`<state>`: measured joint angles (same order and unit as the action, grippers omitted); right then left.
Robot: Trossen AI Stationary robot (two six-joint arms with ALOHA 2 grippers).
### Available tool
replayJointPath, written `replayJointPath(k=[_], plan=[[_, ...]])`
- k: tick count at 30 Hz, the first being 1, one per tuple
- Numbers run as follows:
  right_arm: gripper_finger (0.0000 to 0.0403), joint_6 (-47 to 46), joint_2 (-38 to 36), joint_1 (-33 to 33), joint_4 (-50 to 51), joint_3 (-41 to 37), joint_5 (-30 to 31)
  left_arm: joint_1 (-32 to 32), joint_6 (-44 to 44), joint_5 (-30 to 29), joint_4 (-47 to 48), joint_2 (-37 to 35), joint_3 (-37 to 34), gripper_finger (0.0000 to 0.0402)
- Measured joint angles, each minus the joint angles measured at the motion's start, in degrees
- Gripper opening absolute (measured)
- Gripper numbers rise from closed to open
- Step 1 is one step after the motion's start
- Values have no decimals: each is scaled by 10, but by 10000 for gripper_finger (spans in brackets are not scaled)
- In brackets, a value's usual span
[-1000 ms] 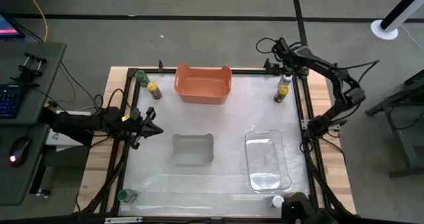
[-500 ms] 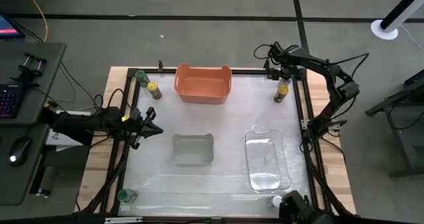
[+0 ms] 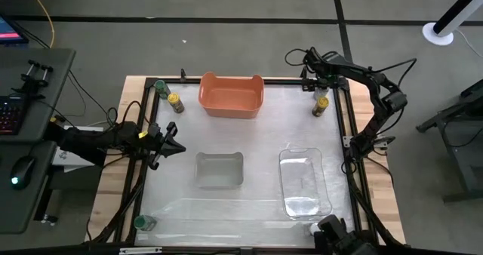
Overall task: Sort spices by type
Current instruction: Put the top white seasoning bottle into the transparent bin
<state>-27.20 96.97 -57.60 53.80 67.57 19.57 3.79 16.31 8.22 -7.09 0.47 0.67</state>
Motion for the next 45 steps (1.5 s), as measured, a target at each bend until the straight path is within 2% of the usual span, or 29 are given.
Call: replayJointPath(k=[9,24,28,33,39,43,45], plan=[[307,134,0,0,-20,0,-2,0,0,0,0,0,0,3],[303,92,20,-9,-15,0,-29,0,0,0,0,0,0,3],[271,89,20,-9,-18,0,-19,0,0,0,0,0,0,3],[195,78,19,-9,-15,0,-16,0,0,0,0,0,0,3],[194,112,11,10,-1,12,-22,0,0,0,0,0,0,3],[194,162,-40,42,1,37,-29,0,0,0,0,0,0,3],[194,195,-75,62,3,48,-65,0,0,0,0,0,0,3]])
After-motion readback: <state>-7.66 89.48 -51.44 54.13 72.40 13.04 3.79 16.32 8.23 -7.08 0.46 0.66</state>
